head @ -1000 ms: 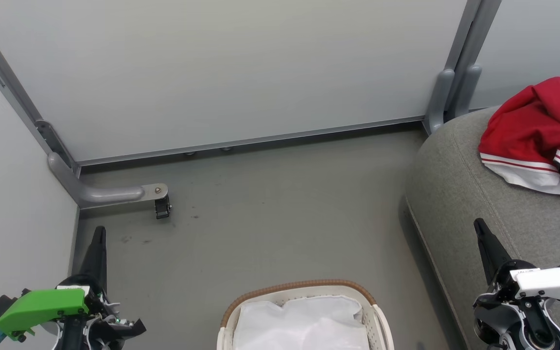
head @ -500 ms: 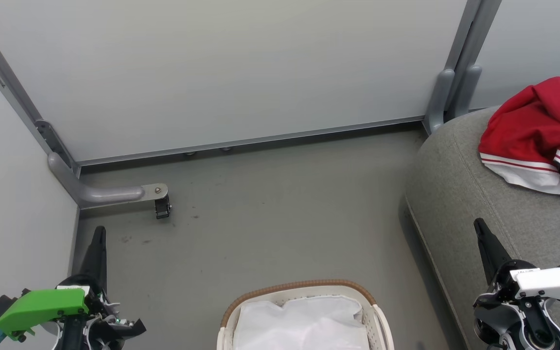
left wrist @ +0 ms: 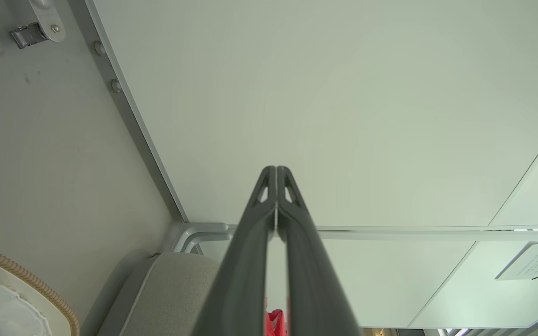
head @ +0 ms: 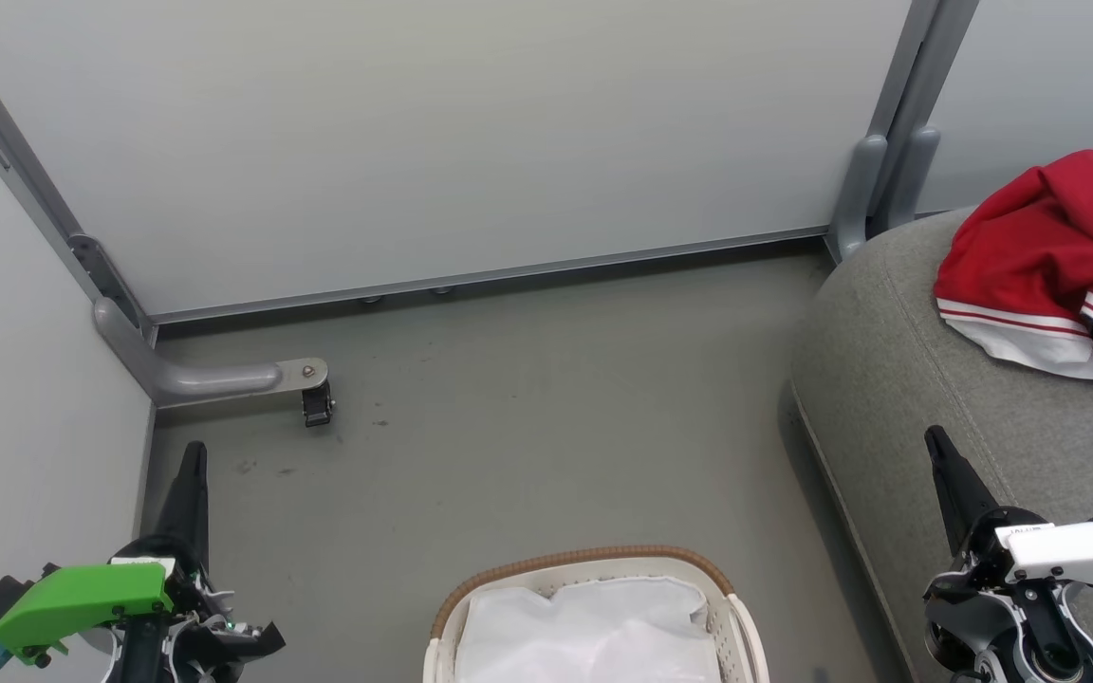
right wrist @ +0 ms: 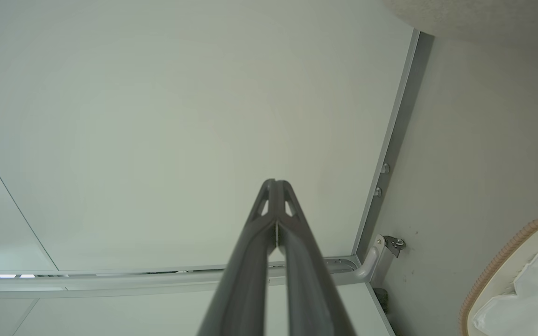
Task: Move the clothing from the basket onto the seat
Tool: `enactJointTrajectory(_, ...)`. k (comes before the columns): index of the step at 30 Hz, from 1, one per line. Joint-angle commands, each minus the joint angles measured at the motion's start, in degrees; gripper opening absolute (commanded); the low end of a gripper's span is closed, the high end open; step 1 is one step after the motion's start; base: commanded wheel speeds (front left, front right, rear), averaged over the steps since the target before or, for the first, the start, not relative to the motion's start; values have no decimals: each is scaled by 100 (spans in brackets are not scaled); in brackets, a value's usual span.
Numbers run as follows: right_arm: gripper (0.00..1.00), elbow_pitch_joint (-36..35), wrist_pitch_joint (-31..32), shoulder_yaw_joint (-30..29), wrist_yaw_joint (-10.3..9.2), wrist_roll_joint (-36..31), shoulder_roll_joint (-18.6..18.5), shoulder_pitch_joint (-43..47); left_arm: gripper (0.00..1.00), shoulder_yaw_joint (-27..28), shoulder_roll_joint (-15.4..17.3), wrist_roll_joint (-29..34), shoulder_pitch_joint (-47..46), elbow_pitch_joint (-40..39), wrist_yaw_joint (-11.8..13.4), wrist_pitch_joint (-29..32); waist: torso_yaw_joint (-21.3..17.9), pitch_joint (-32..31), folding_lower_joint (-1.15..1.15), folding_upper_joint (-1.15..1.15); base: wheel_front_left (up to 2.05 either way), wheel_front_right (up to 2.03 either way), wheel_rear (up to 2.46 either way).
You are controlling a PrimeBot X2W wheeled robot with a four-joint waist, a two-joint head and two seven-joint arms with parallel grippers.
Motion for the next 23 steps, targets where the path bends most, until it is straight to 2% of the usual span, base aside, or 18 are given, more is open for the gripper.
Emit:
enactJointTrajectory(1,0,-25,7,-11,0,18,-34,-43,0,12,23,-18,-59,-9,-27,17,0,0,0,0,0,0,0)
enactJointTrajectory(23,0,-25,7,-10,-1,19,-34,-43,0,12,23,-17,-59,-9,-27,16,0,0,0,0,0,0,0)
